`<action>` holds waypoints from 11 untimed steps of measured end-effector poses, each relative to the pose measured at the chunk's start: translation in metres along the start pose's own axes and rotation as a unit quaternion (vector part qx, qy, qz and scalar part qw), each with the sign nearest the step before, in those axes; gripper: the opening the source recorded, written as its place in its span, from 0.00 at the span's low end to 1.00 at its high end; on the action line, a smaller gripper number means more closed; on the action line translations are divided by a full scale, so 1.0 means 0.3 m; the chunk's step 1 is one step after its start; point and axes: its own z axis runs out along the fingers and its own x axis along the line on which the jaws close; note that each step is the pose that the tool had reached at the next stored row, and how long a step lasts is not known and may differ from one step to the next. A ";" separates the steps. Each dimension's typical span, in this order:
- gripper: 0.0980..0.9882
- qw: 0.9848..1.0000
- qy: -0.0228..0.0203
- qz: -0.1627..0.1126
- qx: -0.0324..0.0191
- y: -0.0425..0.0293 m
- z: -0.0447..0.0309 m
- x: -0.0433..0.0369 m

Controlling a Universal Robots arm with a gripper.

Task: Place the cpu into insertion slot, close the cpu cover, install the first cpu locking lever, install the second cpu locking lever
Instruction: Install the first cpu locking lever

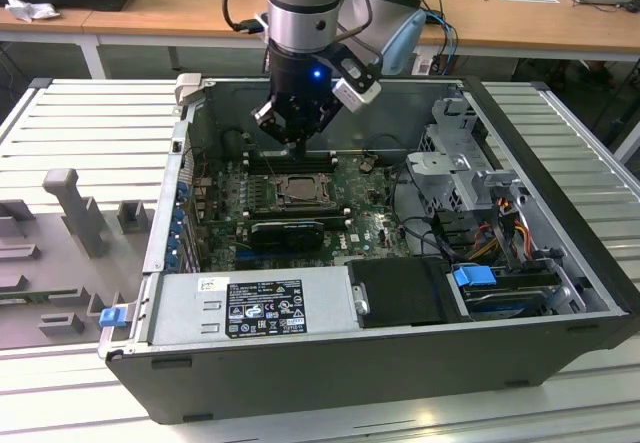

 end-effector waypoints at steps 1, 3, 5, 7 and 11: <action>0.01 1.000 -0.001 0.000 0.000 0.006 0.000 0.013; 0.01 1.000 -0.001 0.007 0.000 0.010 0.001 0.022; 0.01 1.000 -0.002 0.029 0.000 0.010 0.003 0.023; 0.01 0.998 -0.004 0.061 0.002 0.010 0.007 0.023; 0.01 0.995 -0.006 0.103 0.003 0.009 0.011 0.023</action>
